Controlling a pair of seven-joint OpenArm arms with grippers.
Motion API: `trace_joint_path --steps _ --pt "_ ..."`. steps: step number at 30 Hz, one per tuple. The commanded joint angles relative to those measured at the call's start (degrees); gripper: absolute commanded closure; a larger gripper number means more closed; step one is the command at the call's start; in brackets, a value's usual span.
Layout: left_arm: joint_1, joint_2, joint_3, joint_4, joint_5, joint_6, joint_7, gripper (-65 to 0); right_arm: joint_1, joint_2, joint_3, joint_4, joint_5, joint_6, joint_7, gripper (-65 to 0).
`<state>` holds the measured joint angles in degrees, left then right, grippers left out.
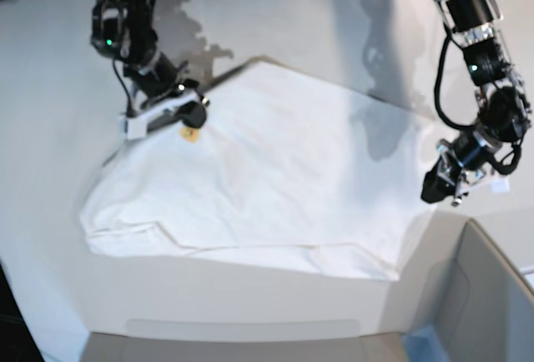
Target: Layout the t-shirt on the table in an organized manner, then fold the t-shirt properly
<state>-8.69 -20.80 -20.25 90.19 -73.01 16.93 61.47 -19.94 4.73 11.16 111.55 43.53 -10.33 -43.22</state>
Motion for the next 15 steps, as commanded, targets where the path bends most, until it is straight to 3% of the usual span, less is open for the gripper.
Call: trace_joint_path --steps 1,4,8,11,13,15 --pt "-1.20 -0.96 -0.19 0.93 -1.49 0.61 0.90 -15.2 -1.64 0.41 1.90 3.66 0.74 0.70 0.98 0.0" --pt "-1.20 -0.96 -0.10 0.84 -1.49 0.61 0.90 -15.2 -4.71 0.59 6.47 6.56 0.74 0.70 0.98 0.0" --pt "-1.20 -0.96 -0.10 0.84 -1.49 0.61 1.08 -15.2 -1.64 6.13 6.20 6.21 0.65 0.53 0.54 0.0" --pt "-1.20 -0.96 -0.10 0.84 -1.49 0.61 1.25 -15.2 6.80 9.20 1.37 5.86 0.21 -4.13 -5.88 0.0" --pt "-1.20 -0.79 -0.10 0.84 -1.58 0.52 1.34 -15.2 14.10 9.64 -3.55 2.08 -5.24 -7.04 -8.69 0.0" --pt "-1.20 -0.61 0.78 0.75 -1.58 0.52 1.34 -15.2 21.22 9.91 -11.03 -3.99 -14.74 -7.30 -9.92 0.0"
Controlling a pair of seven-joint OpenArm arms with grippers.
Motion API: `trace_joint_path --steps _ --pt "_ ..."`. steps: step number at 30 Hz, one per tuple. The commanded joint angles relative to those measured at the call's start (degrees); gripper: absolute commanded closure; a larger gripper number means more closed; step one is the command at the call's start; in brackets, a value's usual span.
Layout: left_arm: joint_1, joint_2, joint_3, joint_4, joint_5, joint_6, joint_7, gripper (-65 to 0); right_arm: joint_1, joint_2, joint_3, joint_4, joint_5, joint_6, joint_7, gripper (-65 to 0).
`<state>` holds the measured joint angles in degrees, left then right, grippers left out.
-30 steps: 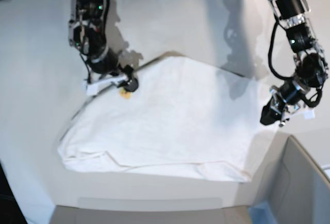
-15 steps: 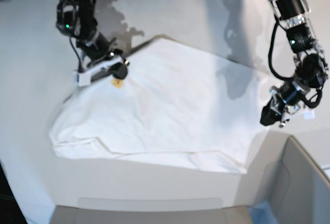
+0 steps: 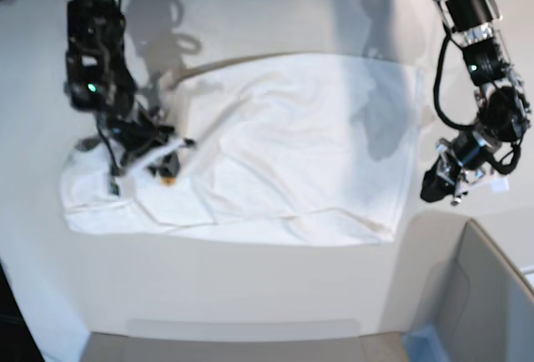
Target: Layout the t-shirt on the table in an organized manner, then fold the t-shirt properly
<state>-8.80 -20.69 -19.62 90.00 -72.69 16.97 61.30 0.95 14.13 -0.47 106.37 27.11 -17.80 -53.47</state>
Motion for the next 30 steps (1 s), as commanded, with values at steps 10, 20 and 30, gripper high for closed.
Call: trace_joint_path --steps 10,20,30 --pt "-1.09 -0.81 4.72 0.95 -1.82 0.48 1.43 -15.2 25.29 -6.17 -37.02 -18.06 -32.78 0.26 -11.27 -15.6" --pt "-1.09 -0.98 4.63 0.95 -1.82 0.48 1.34 -15.2 13.33 -4.86 -35.53 -6.98 -43.25 0.18 -11.54 -34.8" --pt "-1.00 -0.72 4.80 0.95 -1.82 0.48 1.34 -15.2 -11.81 -9.25 -4.23 10.34 -35.86 0.53 5.34 -34.8"
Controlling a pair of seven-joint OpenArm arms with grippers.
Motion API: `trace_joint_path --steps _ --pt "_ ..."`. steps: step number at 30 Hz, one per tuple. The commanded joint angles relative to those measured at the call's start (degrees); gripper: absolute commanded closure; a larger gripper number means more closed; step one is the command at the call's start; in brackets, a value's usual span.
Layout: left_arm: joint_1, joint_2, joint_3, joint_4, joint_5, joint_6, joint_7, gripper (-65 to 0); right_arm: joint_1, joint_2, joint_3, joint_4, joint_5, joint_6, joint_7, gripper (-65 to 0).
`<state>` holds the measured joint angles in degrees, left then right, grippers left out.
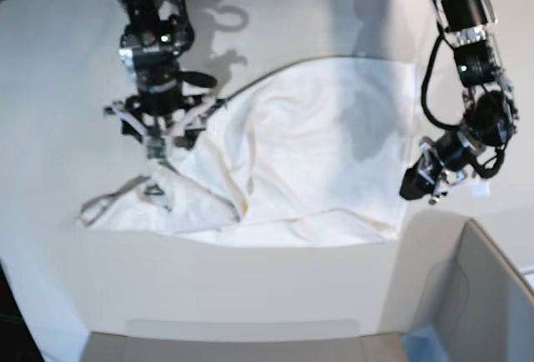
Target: Layout the t-shirt on the table in an organized manner, then fold the t-shirt properly
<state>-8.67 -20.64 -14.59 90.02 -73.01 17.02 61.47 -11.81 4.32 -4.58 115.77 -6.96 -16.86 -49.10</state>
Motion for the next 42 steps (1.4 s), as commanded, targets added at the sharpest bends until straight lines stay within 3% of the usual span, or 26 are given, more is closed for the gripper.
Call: trace_joint_path --steps 1,3,5,7,10,14,18,23,29,33,38,42 --pt "-1.14 -0.67 -0.22 0.93 -1.58 0.43 1.25 -15.2 -0.45 -0.58 4.45 0.67 3.14 0.73 3.96 -34.8" --pt "-1.05 -0.67 -0.22 0.93 -1.58 0.43 1.34 -15.2 -2.47 -1.90 13.85 -1.00 18.17 6.18 7.83 -34.8" --pt "-0.96 -0.59 -0.22 1.02 -1.58 0.43 1.34 -15.2 -2.82 -1.81 21.85 -3.90 35.14 11.02 8.00 -34.8" --pt "-0.96 -0.32 -0.22 1.02 -1.58 0.43 1.34 -15.2 -2.65 -1.55 28.36 -8.91 49.99 13.21 7.48 -34.8" --pt "-0.87 0.12 -0.14 1.10 -1.58 0.43 1.34 -15.1 -1.24 2.23 29.41 -15.50 59.93 14.71 6.42 -34.8" --pt "-0.87 0.56 -0.14 1.10 -1.58 0.43 1.34 -15.1 1.31 3.29 27.74 -19.37 61.25 16.03 6.95 -34.8" --pt "-0.87 0.56 -0.14 1.10 -1.58 0.43 1.34 -15.1 4.91 1.79 26.95 -22.53 61.16 16.12 6.60 -34.8" --pt "-0.87 0.56 -0.14 1.10 -1.58 0.43 1.34 -15.1 8.69 1.97 22.91 -28.51 61.07 16.12 6.86 -34.8" --pt "-0.87 0.56 -0.14 1.10 -1.58 0.43 1.25 -15.1 11.68 1.62 22.56 -31.94 60.72 16.12 6.95 -34.5" --pt "-1.05 0.56 -0.14 1.10 -1.49 0.43 1.08 -15.1 12.56 1.79 21.24 -30.89 57.64 16.12 6.86 -24.1" --pt "-1.22 0.56 -0.14 1.02 -1.49 0.43 0.99 -15.1 13.44 1.62 20.18 -31.50 57.29 15.94 6.86 -2.7" --pt "-1.22 0.56 -0.14 1.02 -1.49 0.43 0.99 -15.1 13.88 1.71 20.18 -32.91 57.29 15.94 6.95 0.0"
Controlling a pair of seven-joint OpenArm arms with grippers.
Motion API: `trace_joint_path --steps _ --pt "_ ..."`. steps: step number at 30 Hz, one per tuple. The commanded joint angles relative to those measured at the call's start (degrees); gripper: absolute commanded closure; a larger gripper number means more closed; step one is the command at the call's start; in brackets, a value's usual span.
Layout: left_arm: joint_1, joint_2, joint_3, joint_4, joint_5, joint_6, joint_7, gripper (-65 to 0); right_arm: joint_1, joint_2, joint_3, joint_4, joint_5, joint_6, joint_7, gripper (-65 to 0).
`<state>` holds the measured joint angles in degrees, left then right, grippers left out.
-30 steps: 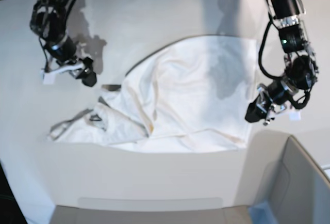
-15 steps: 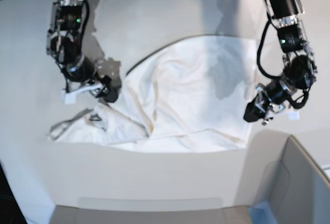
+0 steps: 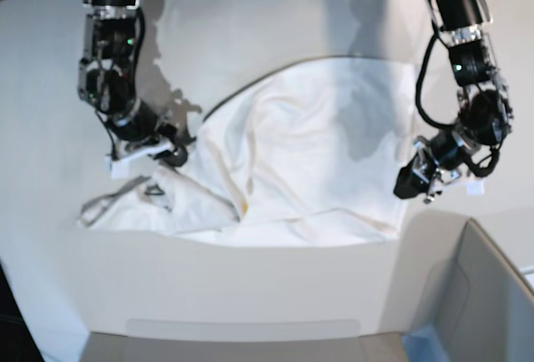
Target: Layout the t-shirt on the table in an organized manner, then fold the t-shirt properly
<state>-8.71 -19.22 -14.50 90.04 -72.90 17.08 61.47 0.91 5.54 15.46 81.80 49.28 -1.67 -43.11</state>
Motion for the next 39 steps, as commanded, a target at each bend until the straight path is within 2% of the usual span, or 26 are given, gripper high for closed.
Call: trace_joint_path --steps 1,9,12,16,18,20,22,25,39 --pt "-1.18 -0.86 -0.22 0.99 -1.60 0.37 0.99 -15.1 1.07 0.48 0.14 1.32 1.05 0.75 0.78 0.0" --pt "-1.09 -0.86 -0.22 0.99 -1.60 0.37 0.90 -15.1 -4.91 0.57 0.05 17.85 1.14 0.49 0.52 0.0" --pt "-1.00 -0.86 -0.22 0.99 -1.60 0.37 0.90 -15.1 -6.84 0.48 0.49 20.05 1.14 0.40 0.70 0.0" --pt "-0.92 -0.86 -0.22 0.99 -1.60 0.37 0.99 -15.1 -7.63 0.48 0.58 16.18 2.20 0.31 0.43 0.0" --pt "-0.92 -0.86 -0.22 0.99 -1.60 0.37 1.08 -15.1 -7.72 0.39 0.58 13.45 5.62 0.31 0.43 -0.3" --pt "-0.92 -0.86 -0.22 0.99 -1.60 0.37 1.16 -15.1 -8.51 0.39 0.67 10.46 11.87 0.31 0.61 -9.4" --pt "-0.92 -0.86 -0.22 0.99 -1.60 0.37 1.25 -15.1 -9.39 0.39 3.48 7.56 19.16 0.40 0.61 -18.5" --pt "-0.83 -0.86 -0.22 0.99 -1.69 0.37 1.34 -15.1 -9.21 0.57 5.15 3.61 25.76 0.84 0.52 -26.8" --pt "-0.83 -0.86 -0.22 0.99 -1.69 0.37 1.34 -15.1 0.28 0.48 4.71 -8.35 26.02 0.92 0.78 -27.9"
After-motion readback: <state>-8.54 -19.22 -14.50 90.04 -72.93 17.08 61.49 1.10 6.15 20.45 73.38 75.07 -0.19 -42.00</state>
